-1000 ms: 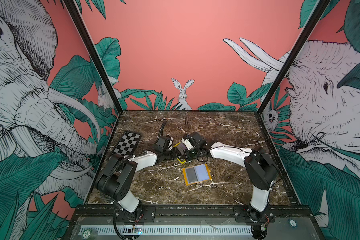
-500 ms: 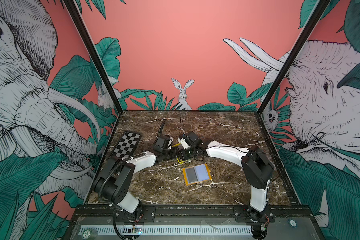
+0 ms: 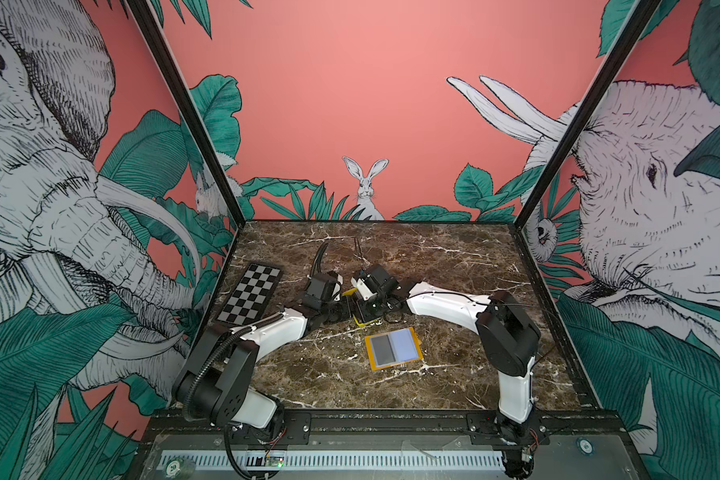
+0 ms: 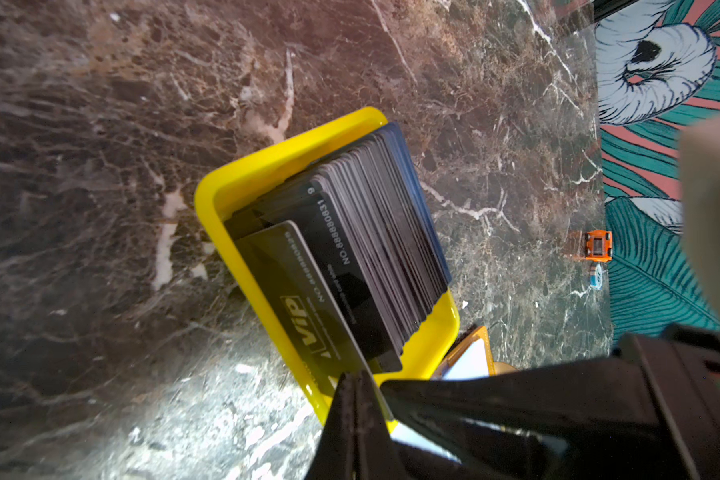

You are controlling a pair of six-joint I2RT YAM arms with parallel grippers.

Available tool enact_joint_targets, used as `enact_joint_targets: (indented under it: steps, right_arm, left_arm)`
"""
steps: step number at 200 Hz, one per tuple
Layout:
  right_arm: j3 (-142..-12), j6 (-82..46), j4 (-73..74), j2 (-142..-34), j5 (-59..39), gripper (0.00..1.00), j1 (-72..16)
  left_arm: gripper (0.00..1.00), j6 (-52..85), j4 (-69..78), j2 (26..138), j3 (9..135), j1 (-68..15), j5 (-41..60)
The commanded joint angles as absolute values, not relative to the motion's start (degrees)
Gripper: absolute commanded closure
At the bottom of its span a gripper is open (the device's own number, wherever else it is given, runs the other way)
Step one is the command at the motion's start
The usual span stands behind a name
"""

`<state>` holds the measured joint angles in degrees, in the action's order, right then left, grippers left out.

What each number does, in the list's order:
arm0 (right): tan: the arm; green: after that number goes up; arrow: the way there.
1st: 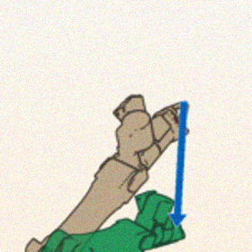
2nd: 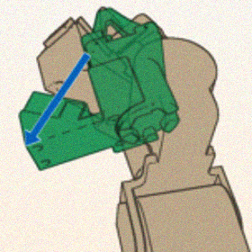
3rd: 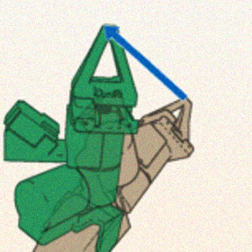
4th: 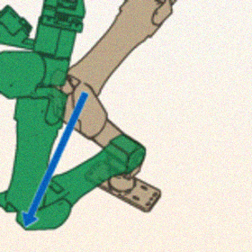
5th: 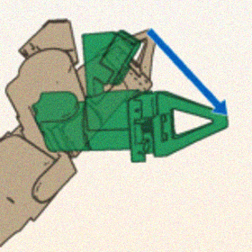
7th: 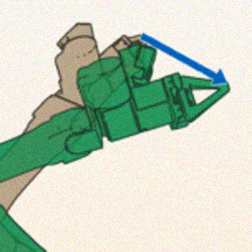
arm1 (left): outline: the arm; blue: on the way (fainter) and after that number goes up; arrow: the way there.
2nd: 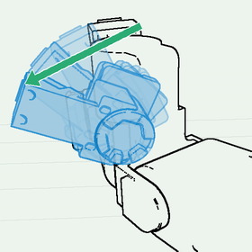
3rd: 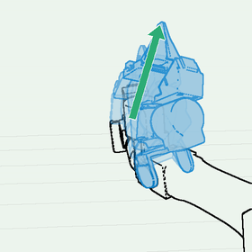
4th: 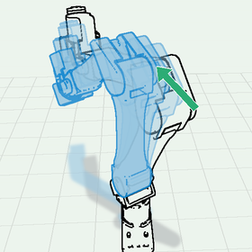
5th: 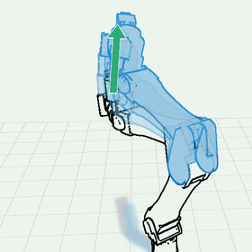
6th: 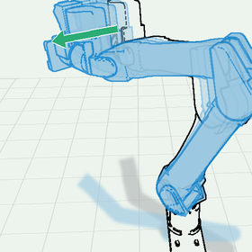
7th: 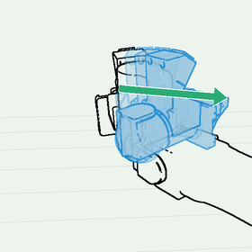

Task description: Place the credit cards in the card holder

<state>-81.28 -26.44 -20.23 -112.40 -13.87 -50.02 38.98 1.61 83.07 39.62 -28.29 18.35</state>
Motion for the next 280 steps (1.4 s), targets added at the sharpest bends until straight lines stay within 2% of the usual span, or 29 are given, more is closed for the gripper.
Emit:
enact_joint_targets:
  steps: [1, 57, 86, 119, 154, 206, 239, 280]
  right_arm:
    - [-82.73, -26.84, -20.51, -113.63, -12.22, 0.81, -50.54]
    - [-84.06, -28.20, -20.50, -115.18, -10.45, 0.83, -50.62]
    - [-83.97, -28.34, -20.17, -114.95, -9.24, 0.88, -50.62]
    - [-82.23, -28.05, -20.02, -111.95, -7.17, 0.93, -50.50]
    - [-78.82, -27.67, -18.76, -106.77, -6.06, 0.97, -49.90]
    - [-68.35, -29.29, -12.11, -96.53, -13.27, 0.99, -45.58]
    - [-62.63, -29.03, -10.67, -88.89, -16.97, 1.00, -41.69]
    - [-56.35, -28.60, -10.62, -81.30, -23.96, 1.00, -34.89]
  left_arm:
    - [0.94, 39.98, 1.84, 80.15, 38.03, -28.10, 18.18]
    - [0.94, 40.33, 3.49, 75.64, 34.50, -28.13, 18.16]
    - [0.93, 39.71, 3.48, 73.96, 32.92, -28.12, 18.33]
    - [0.93, 39.20, 6.98, 72.79, 31.07, -28.12, 21.05]
    - [0.87, 40.57, 14.79, 72.73, 28.94, -28.13, 24.96]
    - [0.81, 43.98, 23.03, 72.44, 27.63, -28.13, 28.34]
    - [0.76, 50.32, 35.76, 76.60, 26.44, -28.60, 32.40]
    - [0.72, 52.60, 41.77, 82.35, 29.82, -32.72, 32.77]
